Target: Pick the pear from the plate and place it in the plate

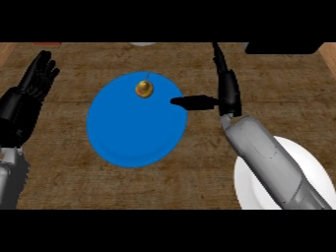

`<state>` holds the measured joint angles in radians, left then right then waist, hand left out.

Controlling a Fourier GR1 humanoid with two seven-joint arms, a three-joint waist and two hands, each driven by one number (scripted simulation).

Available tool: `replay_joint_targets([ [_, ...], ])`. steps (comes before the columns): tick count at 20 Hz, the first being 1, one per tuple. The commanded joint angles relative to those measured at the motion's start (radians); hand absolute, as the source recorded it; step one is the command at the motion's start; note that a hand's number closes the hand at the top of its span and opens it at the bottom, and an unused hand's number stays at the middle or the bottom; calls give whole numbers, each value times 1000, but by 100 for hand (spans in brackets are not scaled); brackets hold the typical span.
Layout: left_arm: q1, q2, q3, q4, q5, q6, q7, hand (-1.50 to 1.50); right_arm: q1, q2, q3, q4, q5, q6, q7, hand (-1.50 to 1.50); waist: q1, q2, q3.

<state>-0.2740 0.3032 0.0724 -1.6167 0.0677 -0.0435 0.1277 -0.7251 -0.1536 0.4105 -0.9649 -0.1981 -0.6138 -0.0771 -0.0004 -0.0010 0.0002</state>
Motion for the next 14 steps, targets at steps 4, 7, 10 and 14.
replay_joint_targets([
  [4,10,-22,4,16,-22,-1,-24,0,194,-167,-63,-191,-6,173,-36,-150,-8,-1,0],
  [7,11,-2,41,74,-8,-40,-77,0,181,-190,-145,-128,-17,242,-78,-150,0,2,0],
  [10,48,-20,18,-87,1,-28,46,0,250,-247,-156,-278,11,268,-11,-150,0,-1,0],
  [14,59,-38,22,-47,-27,-24,-7,0,332,-217,-144,-293,115,197,-39,-150,-2,-1,0],
])
